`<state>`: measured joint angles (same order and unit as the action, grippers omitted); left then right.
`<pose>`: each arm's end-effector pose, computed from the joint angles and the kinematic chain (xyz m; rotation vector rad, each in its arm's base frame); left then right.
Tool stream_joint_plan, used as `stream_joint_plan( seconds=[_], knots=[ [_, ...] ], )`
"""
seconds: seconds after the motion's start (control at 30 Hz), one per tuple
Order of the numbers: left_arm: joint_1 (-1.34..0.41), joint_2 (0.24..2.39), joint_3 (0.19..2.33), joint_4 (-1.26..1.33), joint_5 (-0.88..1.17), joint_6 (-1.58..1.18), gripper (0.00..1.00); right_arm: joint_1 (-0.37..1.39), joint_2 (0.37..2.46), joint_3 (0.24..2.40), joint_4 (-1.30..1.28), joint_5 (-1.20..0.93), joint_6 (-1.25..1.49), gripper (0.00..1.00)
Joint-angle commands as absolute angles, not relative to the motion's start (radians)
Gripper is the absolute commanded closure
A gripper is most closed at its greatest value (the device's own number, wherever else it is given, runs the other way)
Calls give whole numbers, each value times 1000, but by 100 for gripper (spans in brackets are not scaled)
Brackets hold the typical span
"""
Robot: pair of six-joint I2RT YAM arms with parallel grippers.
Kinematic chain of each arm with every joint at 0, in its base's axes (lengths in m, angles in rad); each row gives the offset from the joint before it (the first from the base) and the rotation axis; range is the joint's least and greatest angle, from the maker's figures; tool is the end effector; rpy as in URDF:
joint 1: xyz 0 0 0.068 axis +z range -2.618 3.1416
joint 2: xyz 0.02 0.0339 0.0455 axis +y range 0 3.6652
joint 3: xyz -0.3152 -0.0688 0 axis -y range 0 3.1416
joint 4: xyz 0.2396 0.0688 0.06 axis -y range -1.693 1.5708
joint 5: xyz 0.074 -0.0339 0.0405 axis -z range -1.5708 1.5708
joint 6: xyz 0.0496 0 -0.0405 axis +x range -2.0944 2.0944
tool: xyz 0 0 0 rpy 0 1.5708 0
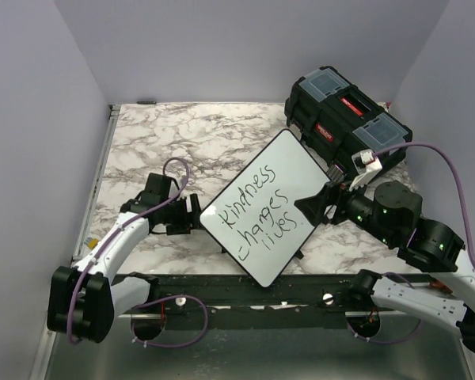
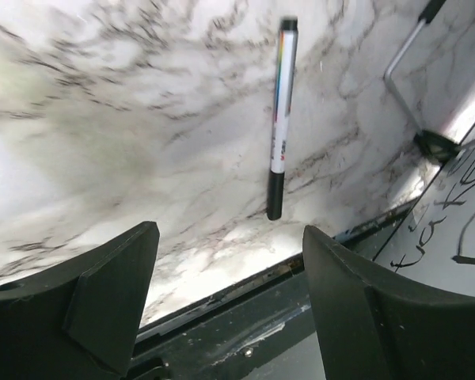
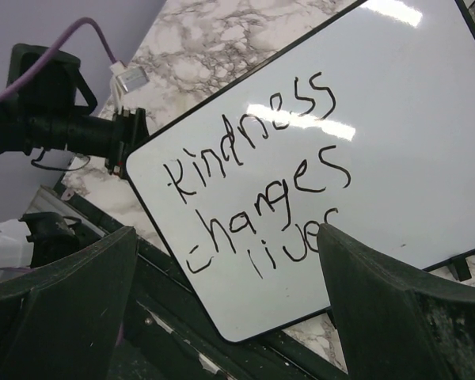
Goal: Write a sentence on the whiteboard
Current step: Reset both arms
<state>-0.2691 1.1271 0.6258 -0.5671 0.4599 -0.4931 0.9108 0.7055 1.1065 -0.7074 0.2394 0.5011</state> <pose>0.1683 -0.0693 0.2318 -0.1417 2.7221 -0.8509 0.0667 0.0668 0.4298 -0.2261 1.9237 0.7403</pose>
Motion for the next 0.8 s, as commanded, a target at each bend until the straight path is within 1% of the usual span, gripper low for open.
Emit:
stream_joint_plan(
  seconds=[0.0,0.23,0.33,0.43,0.63,0.73,0.77],
  knots=[
    [-172,1048,721,-699,377,-393,25,916,695,1111,-735,262,507,4],
    [-91,984,851,-773,375,-344,26,917,641,1076,-687,279,506,4],
    [-62,951,895,-769,426,-318,26,916,591,1048,-659,303,515,4],
    [-54,887,909,-713,464,-318,27,916,552,1027,-660,330,524,4],
    [-54,688,861,-538,371,-394,27,916,478,967,-645,338,540,3],
    [-54,537,817,-430,313,-433,24,916,446,937,-628,336,539,3],
    [-54,472,783,-388,292,-443,20,916,440,933,-627,344,540,3]
  ],
)
